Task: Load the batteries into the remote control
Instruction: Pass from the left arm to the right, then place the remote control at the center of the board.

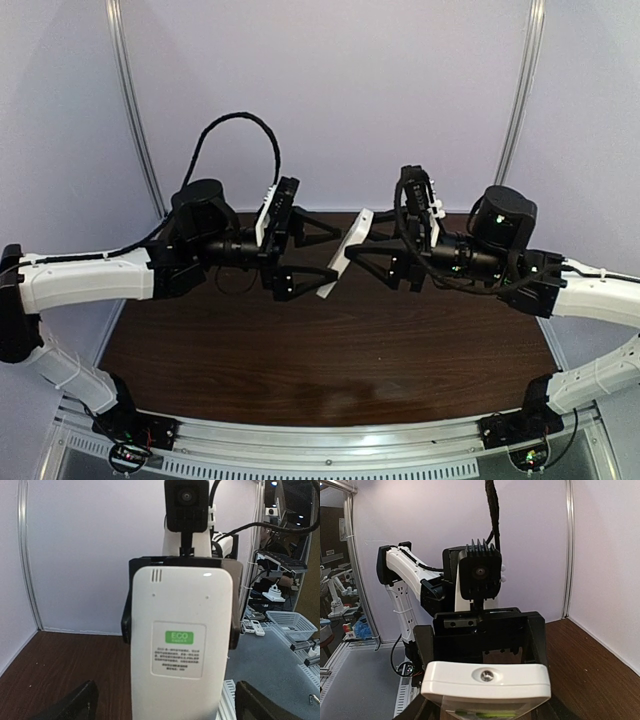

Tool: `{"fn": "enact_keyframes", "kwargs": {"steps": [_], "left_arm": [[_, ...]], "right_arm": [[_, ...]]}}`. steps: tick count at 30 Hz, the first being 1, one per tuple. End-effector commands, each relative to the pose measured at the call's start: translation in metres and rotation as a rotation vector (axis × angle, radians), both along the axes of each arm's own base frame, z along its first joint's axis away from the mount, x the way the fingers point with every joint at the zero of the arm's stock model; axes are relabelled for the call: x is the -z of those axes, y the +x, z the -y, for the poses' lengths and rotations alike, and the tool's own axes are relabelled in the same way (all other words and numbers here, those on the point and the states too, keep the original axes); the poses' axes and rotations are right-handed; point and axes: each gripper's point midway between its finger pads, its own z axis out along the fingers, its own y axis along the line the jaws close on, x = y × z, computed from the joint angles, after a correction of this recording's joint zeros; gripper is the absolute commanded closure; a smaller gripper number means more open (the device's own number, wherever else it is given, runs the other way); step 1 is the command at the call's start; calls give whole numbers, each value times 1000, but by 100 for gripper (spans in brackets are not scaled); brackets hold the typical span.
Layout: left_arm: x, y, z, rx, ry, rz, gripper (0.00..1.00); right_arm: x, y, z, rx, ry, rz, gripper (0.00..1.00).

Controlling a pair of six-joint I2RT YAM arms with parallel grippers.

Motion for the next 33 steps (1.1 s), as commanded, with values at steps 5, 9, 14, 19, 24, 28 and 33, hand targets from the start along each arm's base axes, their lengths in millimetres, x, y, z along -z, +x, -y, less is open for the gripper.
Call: {"fn": "enact_keyframes", "kwargs": {"steps": [5, 9, 14, 19, 24, 28, 33], "left_arm": [[14, 60, -56, -396, 61, -62, 2], [28, 96, -94, -662, 104, -151, 3], [59, 132, -145, -919, 167, -311, 3], [80, 149, -178, -1036, 180, -409, 3], [93, 151, -187, -1076, 191, -437, 3], [106, 152, -193, -1106, 213, -443, 3], [125, 160, -215, -1171, 214, -506, 2]], "right_arm": [[24, 46, 19, 240, -189, -138, 79], [65, 68, 24, 335, -372, -251, 81], [114, 80, 21, 384, -600, -389, 82], [160, 84, 21, 401, -804, -475, 80], [208, 85, 22, 394, -1018, -541, 79], [242, 84, 26, 390, -1168, -569, 78], [274, 82, 25, 369, -1287, -593, 78]]}}
